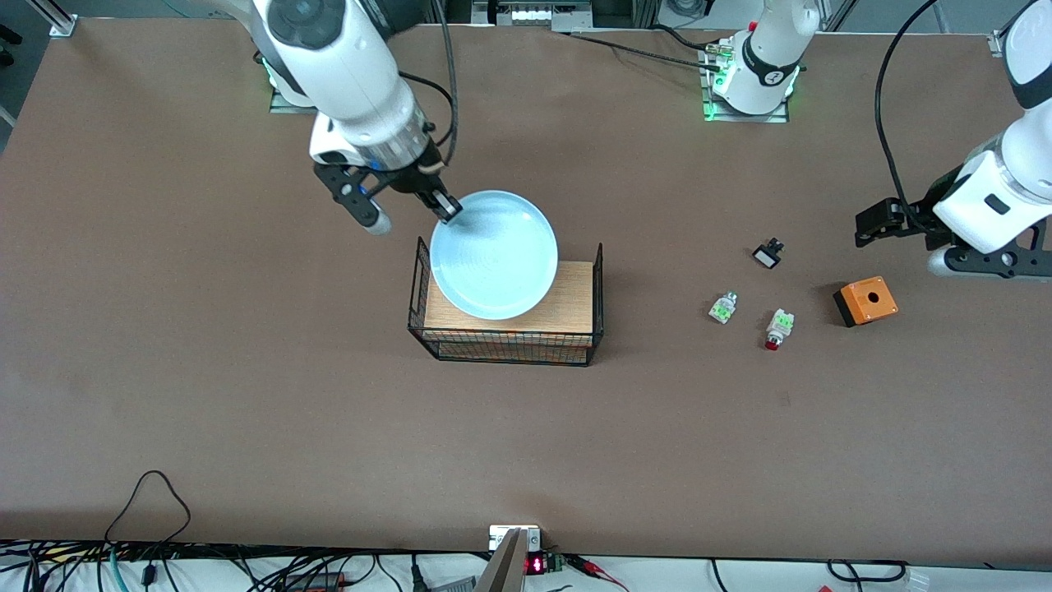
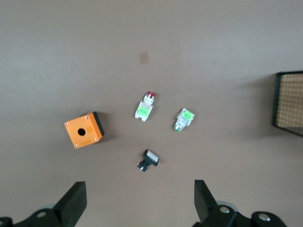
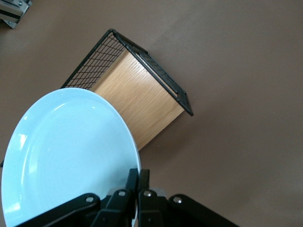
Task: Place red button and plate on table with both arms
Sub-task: 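Carry the blue plate off the basket with the right gripper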
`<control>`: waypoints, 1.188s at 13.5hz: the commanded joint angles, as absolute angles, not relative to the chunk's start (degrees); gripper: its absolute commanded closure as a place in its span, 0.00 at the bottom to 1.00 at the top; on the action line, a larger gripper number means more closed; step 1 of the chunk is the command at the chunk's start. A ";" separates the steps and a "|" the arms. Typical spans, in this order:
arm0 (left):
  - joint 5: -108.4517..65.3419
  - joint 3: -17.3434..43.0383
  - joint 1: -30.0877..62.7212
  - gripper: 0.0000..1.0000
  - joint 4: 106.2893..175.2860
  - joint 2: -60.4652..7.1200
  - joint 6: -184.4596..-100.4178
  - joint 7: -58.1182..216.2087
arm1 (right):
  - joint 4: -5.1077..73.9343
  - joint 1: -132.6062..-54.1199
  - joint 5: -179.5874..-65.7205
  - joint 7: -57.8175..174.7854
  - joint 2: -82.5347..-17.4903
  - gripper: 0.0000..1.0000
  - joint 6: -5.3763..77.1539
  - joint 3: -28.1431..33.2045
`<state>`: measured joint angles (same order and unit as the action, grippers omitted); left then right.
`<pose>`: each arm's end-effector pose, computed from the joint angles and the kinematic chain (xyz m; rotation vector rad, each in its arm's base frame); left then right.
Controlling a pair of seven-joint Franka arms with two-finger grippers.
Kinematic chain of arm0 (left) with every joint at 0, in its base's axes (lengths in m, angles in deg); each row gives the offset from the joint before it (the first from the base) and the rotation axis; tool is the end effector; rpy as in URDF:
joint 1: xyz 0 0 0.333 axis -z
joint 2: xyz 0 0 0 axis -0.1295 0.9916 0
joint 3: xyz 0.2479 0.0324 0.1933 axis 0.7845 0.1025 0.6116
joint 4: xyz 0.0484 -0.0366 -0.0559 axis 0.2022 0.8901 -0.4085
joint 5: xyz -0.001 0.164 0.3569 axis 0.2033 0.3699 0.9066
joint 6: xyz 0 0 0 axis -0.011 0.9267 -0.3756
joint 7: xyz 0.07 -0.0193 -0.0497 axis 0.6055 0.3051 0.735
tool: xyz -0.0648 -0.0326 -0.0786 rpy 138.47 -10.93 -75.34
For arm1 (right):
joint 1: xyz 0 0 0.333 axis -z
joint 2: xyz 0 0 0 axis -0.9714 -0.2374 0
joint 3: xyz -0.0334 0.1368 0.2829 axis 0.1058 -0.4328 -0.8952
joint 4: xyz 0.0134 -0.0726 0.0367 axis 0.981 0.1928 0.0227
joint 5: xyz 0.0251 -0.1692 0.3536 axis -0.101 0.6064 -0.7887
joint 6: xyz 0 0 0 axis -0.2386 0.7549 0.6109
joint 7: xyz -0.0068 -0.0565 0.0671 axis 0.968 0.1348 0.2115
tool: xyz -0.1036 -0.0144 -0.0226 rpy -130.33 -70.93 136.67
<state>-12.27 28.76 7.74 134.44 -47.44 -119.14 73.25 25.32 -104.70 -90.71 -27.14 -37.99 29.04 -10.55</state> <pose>0.5795 -0.0252 0.5555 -3.1349 0.0548 0.1214 0.5156 0.3746 0.5391 -2.7365 1.1631 0.0392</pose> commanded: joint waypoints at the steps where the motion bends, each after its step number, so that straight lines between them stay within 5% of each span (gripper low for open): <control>1: -13.62 31.44 10.17 0.00 141.43 -52.72 -123.88 71.19 | 25.74 -103.07 -92.22 -18.40 -34.21 1.00 23.74 -7.94; 6: -11.51 30.47 10.43 0.00 141.45 -53.35 -123.19 72.07 | 26.09 -95.53 -92.14 13.40 -32.35 1.00 14.06 0.93; 10: -11.60 30.30 10.43 0.00 140.92 -53.17 -121.96 72.33 | 30.30 -85.16 -91.61 35.74 -32.35 1.00 13.61 1.83; 16: -11.42 29.68 10.96 0.00 140.22 -53.09 -122.04 72.77 | 45.30 -81.02 -85.98 44.83 -33.32 1.00 27.45 1.83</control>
<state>-12.45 29.95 10.63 140.09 -52.15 -122.30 72.83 38.45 -82.00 -87.13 42.85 -34.53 21.11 2.71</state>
